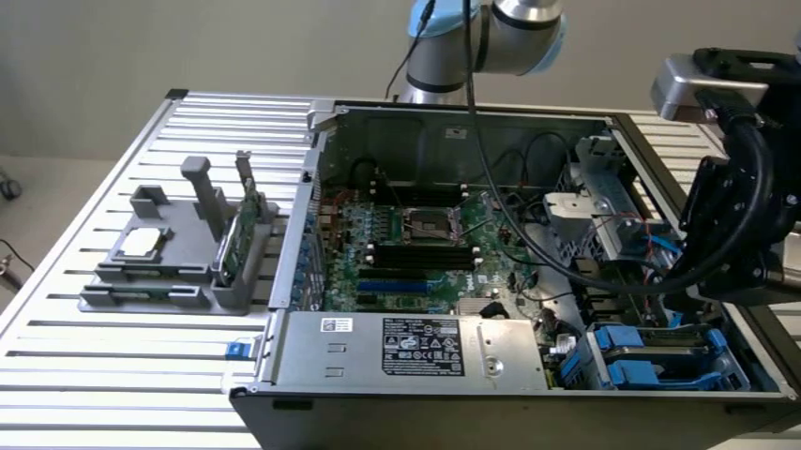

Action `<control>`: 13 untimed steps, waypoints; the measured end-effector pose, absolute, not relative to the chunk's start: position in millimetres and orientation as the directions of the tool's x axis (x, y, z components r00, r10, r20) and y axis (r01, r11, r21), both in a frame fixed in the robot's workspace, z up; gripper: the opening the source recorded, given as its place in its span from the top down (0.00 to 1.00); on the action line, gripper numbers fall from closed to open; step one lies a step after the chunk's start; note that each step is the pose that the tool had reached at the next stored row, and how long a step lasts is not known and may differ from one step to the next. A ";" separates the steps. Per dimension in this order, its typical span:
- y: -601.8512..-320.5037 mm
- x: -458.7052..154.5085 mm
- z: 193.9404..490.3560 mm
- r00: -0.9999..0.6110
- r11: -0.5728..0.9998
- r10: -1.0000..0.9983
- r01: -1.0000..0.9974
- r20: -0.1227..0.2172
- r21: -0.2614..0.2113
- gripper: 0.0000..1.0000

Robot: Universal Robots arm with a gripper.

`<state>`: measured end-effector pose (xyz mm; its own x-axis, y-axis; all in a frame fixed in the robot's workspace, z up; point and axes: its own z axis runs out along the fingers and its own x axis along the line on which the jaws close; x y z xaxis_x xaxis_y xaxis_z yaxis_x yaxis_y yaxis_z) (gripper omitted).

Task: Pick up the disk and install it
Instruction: 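Insert the disk into the insertion slot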

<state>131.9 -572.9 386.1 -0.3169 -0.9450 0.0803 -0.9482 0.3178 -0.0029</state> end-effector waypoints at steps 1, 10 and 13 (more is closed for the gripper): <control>-572.9 131.9 386.9 -0.331 0.332 -0.940 -0.943 0.080 -0.003 0.74; -572.9 132.0 391.6 -0.461 0.462 -0.884 -0.887 0.080 -0.003 0.74; -572.8 131.9 391.8 -0.506 0.507 -0.859 -0.862 0.080 -0.003 0.74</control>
<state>131.9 -572.8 391.8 -0.5059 -0.8588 0.0804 -0.8617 0.5073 -0.0030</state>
